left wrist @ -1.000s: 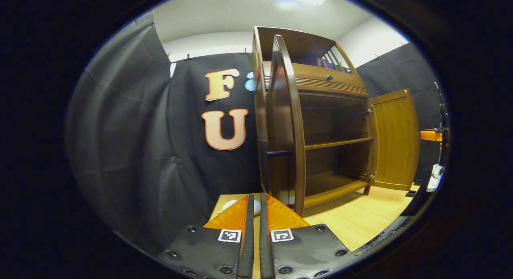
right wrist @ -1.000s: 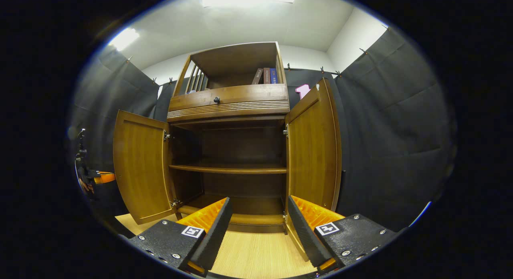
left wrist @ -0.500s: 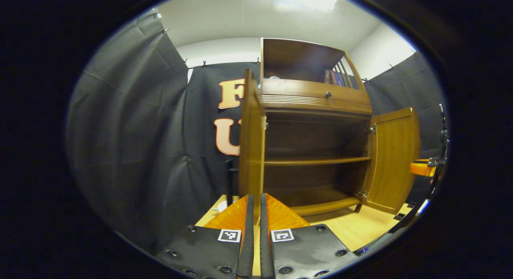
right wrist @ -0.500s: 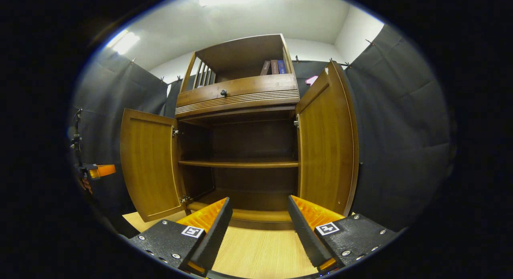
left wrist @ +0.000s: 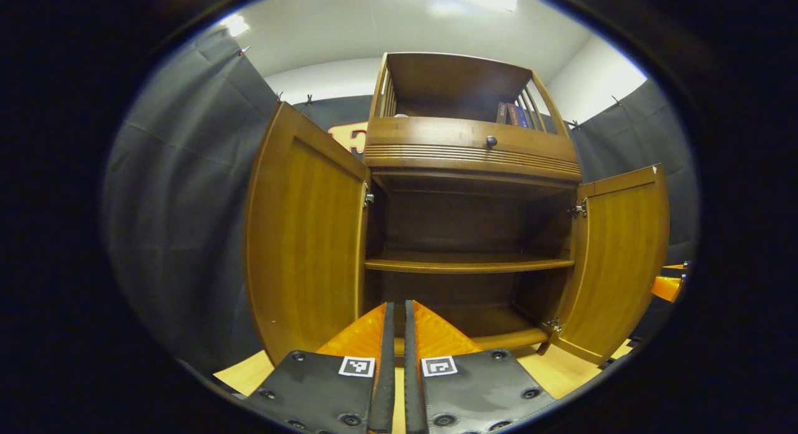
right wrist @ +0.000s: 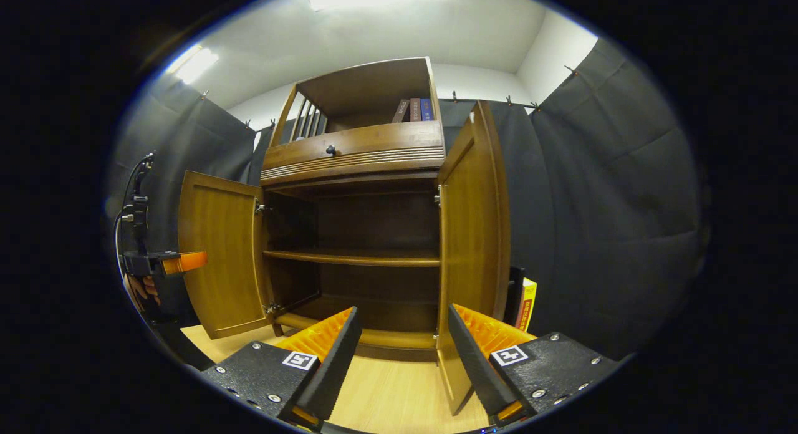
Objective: Open the right door of the double-door shoe cabinet with the right hand, and open the left door with the left hand.
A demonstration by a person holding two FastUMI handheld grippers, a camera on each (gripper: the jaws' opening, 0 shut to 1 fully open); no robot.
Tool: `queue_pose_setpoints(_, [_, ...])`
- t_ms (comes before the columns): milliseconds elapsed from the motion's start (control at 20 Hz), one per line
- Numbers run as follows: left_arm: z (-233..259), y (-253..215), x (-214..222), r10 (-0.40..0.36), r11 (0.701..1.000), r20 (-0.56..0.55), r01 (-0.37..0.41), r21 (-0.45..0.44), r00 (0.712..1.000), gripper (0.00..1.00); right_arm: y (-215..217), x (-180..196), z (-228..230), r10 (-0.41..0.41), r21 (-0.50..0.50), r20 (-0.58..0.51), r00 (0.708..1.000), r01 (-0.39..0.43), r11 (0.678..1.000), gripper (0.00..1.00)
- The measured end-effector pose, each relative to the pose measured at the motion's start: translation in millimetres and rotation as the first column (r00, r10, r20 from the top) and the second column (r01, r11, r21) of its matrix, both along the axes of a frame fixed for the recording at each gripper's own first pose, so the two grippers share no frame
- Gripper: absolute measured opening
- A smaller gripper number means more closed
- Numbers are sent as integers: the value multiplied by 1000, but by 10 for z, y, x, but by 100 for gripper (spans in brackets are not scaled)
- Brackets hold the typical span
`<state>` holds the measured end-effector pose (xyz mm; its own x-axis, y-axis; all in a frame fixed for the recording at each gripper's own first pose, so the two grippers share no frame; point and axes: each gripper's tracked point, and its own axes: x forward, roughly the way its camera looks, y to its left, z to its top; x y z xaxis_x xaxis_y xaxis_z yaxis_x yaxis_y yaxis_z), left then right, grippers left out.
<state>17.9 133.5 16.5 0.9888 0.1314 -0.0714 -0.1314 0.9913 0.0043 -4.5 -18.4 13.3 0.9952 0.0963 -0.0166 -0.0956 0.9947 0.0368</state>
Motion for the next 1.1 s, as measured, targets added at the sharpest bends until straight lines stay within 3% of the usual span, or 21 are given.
queue_pose_setpoints(200, [-19,-70,77,20,1000,2,-20,2,1000,13,-185,54,15,-14,-4,6,1000,14,1000,86])
queue_pose_setpoints(350, [-43,-212,132,-12,1000,-16,12,21,1000,14,-219,94,27,-12,4,16,1000,12,1000,86])
queue_pose_setpoints(550, [72,-230,92,-7,1000,41,6,26,999,100,-191,129,-42,0,6,6,1000,0,1000,86])
queue_pose_setpoints(700, [104,-123,143,24,999,47,-25,32,999,99,-163,146,-66,8,8,-1,1000,-8,1000,86])
queue_pose_setpoints(1100, [107,-56,143,21,999,41,-23,43,999,95,-139,142,-33,5,5,2,1000,-5,1000,86])
